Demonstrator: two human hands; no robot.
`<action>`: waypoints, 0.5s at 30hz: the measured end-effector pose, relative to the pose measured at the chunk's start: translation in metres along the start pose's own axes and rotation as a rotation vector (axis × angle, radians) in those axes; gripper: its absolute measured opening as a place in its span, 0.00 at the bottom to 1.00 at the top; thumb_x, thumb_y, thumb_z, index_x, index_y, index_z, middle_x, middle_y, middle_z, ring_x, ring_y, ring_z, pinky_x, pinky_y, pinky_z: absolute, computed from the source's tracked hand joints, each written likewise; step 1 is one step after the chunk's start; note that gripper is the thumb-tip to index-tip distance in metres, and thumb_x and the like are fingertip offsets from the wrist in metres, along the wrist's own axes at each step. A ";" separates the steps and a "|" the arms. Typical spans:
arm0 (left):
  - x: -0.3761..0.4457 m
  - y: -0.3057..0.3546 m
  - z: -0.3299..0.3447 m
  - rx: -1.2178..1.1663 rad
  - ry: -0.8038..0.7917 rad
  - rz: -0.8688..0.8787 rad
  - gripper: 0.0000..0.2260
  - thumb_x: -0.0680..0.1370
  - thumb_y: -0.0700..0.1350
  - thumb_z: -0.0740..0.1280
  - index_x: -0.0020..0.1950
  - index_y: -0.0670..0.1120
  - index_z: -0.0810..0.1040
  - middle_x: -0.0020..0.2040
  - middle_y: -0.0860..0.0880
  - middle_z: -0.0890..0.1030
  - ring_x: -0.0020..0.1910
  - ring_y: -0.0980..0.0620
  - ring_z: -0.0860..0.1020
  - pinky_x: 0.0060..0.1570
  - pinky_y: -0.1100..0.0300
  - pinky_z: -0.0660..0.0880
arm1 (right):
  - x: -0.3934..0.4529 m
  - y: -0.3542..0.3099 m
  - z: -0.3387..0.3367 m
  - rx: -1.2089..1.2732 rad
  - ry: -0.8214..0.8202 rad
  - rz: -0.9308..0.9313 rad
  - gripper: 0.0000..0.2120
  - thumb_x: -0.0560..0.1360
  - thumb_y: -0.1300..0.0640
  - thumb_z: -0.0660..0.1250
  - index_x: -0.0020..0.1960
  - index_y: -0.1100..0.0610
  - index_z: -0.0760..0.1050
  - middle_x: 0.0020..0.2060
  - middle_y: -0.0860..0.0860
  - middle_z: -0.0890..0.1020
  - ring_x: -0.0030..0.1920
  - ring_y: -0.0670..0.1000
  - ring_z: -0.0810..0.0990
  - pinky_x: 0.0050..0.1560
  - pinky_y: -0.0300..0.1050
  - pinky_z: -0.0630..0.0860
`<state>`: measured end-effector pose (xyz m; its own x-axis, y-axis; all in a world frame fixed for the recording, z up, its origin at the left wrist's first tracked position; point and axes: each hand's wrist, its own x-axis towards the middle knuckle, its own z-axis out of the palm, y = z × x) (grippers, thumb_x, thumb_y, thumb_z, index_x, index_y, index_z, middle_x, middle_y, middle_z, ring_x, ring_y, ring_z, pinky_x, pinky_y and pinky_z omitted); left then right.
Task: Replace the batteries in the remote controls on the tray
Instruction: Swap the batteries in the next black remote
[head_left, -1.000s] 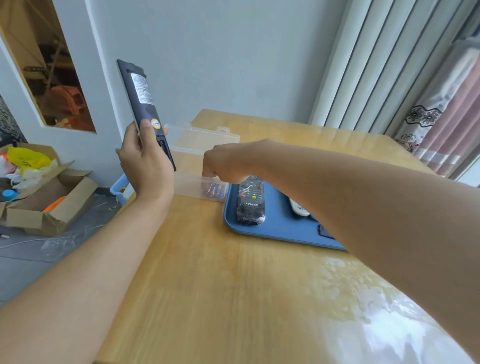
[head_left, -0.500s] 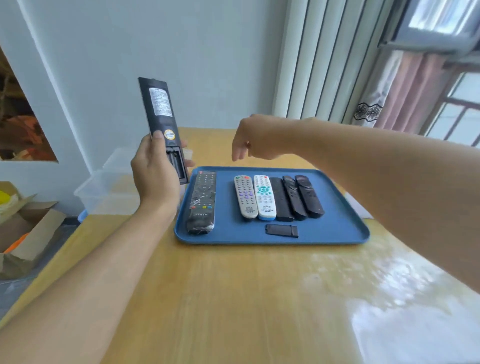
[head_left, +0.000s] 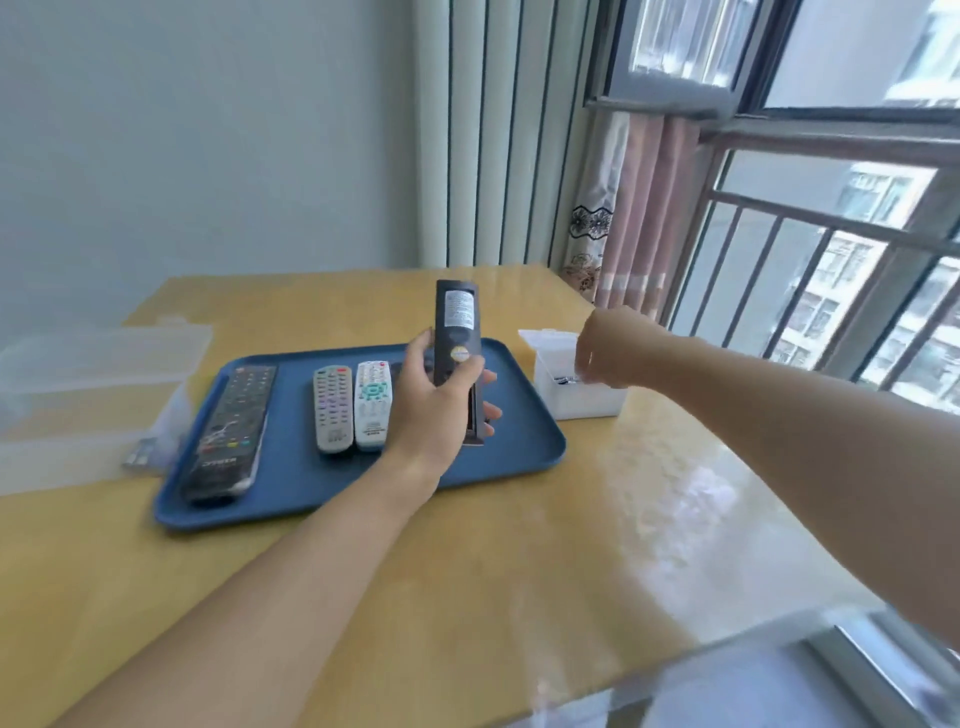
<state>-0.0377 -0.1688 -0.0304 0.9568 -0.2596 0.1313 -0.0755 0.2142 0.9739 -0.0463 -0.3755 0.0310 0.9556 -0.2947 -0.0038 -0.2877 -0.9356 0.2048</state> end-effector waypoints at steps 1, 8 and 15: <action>0.001 -0.003 0.007 -0.006 -0.014 -0.009 0.21 0.82 0.44 0.67 0.74 0.51 0.67 0.49 0.41 0.85 0.30 0.48 0.80 0.27 0.58 0.76 | -0.004 0.004 0.003 0.014 0.015 0.003 0.12 0.74 0.58 0.69 0.56 0.58 0.81 0.48 0.55 0.83 0.47 0.57 0.82 0.47 0.47 0.81; -0.010 -0.014 0.014 0.025 -0.063 0.001 0.16 0.82 0.44 0.67 0.69 0.54 0.72 0.50 0.44 0.85 0.34 0.47 0.82 0.30 0.55 0.78 | -0.011 0.018 0.020 0.149 0.063 -0.076 0.16 0.75 0.55 0.74 0.63 0.51 0.81 0.53 0.50 0.84 0.51 0.53 0.82 0.51 0.47 0.80; -0.016 -0.012 0.003 0.038 -0.012 0.043 0.18 0.82 0.43 0.67 0.71 0.53 0.72 0.47 0.47 0.86 0.34 0.48 0.82 0.30 0.55 0.79 | 0.001 0.017 0.034 0.237 0.055 -0.029 0.17 0.77 0.56 0.71 0.65 0.44 0.78 0.40 0.48 0.83 0.32 0.48 0.84 0.43 0.52 0.84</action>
<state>-0.0535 -0.1703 -0.0437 0.9491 -0.2619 0.1749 -0.1271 0.1894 0.9736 -0.0519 -0.3984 0.0015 0.9638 -0.2621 0.0482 -0.2608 -0.9649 -0.0303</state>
